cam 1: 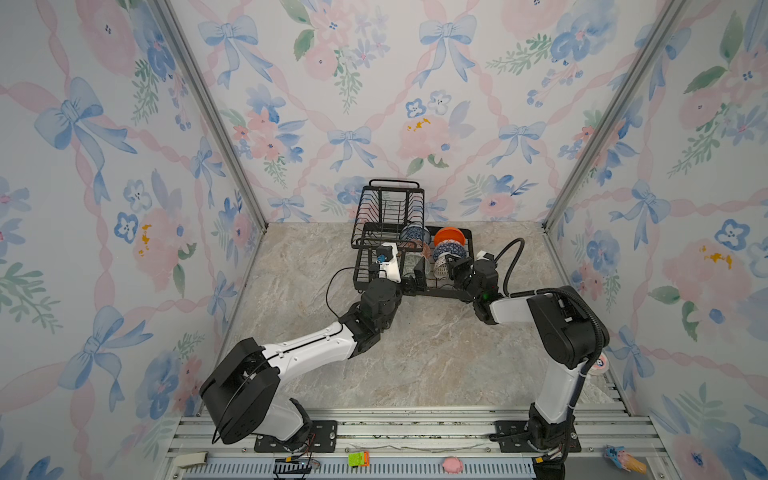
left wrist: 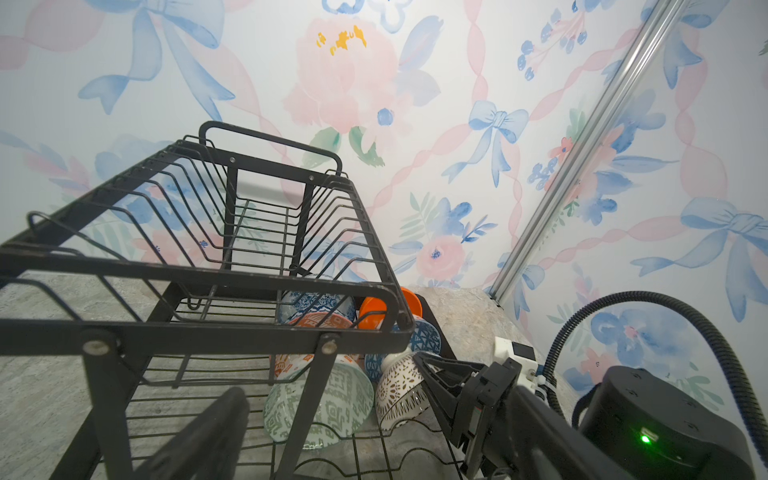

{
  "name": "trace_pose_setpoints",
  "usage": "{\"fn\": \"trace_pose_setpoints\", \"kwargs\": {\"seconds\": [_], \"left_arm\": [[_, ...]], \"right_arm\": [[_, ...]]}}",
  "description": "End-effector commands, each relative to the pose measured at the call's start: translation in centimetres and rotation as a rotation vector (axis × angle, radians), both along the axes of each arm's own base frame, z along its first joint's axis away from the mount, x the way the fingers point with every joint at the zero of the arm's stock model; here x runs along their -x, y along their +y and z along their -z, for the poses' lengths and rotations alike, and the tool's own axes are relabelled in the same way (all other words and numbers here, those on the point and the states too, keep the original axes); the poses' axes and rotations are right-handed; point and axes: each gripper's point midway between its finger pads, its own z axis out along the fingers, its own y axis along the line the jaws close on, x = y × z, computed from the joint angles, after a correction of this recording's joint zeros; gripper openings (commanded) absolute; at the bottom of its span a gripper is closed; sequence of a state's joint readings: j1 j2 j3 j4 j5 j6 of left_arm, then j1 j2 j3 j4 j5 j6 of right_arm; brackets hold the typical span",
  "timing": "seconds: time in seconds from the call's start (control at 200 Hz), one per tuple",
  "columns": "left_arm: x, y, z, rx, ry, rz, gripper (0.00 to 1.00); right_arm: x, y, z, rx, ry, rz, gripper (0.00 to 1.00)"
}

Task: Load the bowls into the dish rack
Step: 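Lower the white bowl into the rack beside the blue bowl with right gripper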

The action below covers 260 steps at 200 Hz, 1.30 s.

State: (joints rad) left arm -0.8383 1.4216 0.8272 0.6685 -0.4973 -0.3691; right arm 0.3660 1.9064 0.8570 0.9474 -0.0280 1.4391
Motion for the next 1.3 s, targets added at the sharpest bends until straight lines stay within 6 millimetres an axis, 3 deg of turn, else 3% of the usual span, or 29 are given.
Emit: {"fn": "trace_pose_setpoints", "kwargs": {"seconds": [0.0, 0.395, 1.26, 1.27, 1.295], "left_arm": [[0.7, 0.6, -0.5, 0.018, -0.005, -0.004, 0.98], [1.4, 1.1, -0.4, 0.035, 0.003, 0.003, 0.98], [2.4, 2.4, -0.8, 0.048, 0.013, -0.008, 0.98], [2.5, 2.6, 0.2, 0.031, 0.028, -0.01, 0.98], [2.6, 2.7, 0.5, 0.028, 0.033, -0.01, 0.98]], "right_arm": [[1.0, 1.0, 0.6, -0.024, 0.021, -0.016, 0.08], [2.2, 1.4, 0.6, -0.031, 0.062, -0.018, 0.23], [2.9, 1.6, -1.5, -0.016, 0.038, -0.026, 0.27], [3.0, 1.6, -1.6, -0.017, 0.037, -0.026, 0.27], [3.0, 1.6, -1.7, -0.015, 0.037, -0.026, 0.27]]}}
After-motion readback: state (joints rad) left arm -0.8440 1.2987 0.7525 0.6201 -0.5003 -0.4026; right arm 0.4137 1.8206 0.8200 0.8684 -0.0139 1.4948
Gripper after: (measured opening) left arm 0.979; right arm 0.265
